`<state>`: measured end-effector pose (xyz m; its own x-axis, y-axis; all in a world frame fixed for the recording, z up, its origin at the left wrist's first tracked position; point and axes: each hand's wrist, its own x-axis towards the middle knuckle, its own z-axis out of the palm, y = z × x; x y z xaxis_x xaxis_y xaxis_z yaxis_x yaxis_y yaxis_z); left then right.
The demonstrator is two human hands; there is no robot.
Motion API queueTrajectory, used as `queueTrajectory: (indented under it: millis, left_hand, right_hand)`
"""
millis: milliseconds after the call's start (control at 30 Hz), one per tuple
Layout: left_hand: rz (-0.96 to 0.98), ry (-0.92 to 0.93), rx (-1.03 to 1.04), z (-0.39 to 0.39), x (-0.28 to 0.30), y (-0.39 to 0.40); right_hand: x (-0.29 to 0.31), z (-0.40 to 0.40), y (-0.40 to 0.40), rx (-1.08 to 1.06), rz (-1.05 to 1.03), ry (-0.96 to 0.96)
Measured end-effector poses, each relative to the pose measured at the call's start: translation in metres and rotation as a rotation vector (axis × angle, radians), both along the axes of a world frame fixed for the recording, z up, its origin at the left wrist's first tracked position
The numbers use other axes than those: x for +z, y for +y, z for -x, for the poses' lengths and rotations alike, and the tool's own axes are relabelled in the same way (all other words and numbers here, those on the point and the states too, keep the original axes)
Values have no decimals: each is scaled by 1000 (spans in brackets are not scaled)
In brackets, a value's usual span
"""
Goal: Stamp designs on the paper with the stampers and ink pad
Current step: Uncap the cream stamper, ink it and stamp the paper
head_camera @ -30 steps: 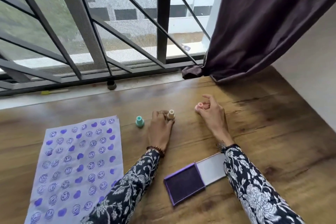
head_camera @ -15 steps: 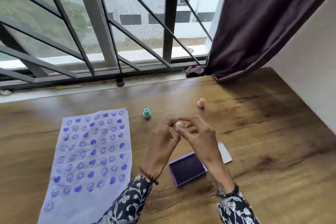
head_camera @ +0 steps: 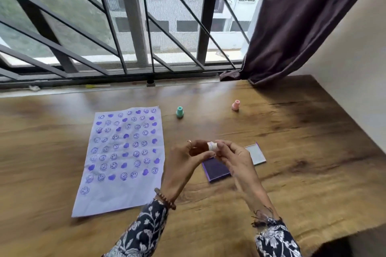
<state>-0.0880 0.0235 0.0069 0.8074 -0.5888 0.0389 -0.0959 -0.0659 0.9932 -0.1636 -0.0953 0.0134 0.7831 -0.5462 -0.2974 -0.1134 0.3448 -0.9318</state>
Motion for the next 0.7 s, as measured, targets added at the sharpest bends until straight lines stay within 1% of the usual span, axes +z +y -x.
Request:
queueTrajectory:
  millis: [33,100,167,233,300,400,433,467,500,600,633,700]
  left_hand:
    - [-27,-50,-4,1,-3,3]
    - [-69,-129,-8,3,-11,8]
    - [-78,-95,4,4,-19,12]
    - [-100,-9,0,2,-28,14]
    - [-157,56,-15,1,-38,15]
    - [-197,183,-52,0,-53,12]
    - [-187,224,-64,0,-57,10]
    - [-172,266,-65,1,-61,8]
    - [-146,316,-57,1,-64,5]
    - [-85,417,-31,1,-72,0]
    - [-84,420,-35,1,-73,-1]
    - [-100,400,-54,0,-73,-4]
  right_hand:
    - [-4,2,3,-42,-80,9]
    - [-11,8,6,-150,-314,3]
    - [-17,14,4,-221,-521,-3]
    - [-22,22,1,-231,-646,-8]
    - [-28,28,-2,-207,-675,-8]
    - [-36,34,-6,-162,-578,9]
    - [-38,34,-6,-160,-518,21]
    - [-40,34,-5,-163,-410,43]
    - [-42,34,-5,-168,-229,92]
    - [-47,34,1,-163,552,325]
    - [-48,35,6,-144,745,341]
    - [-51,37,16,-68,1002,311]
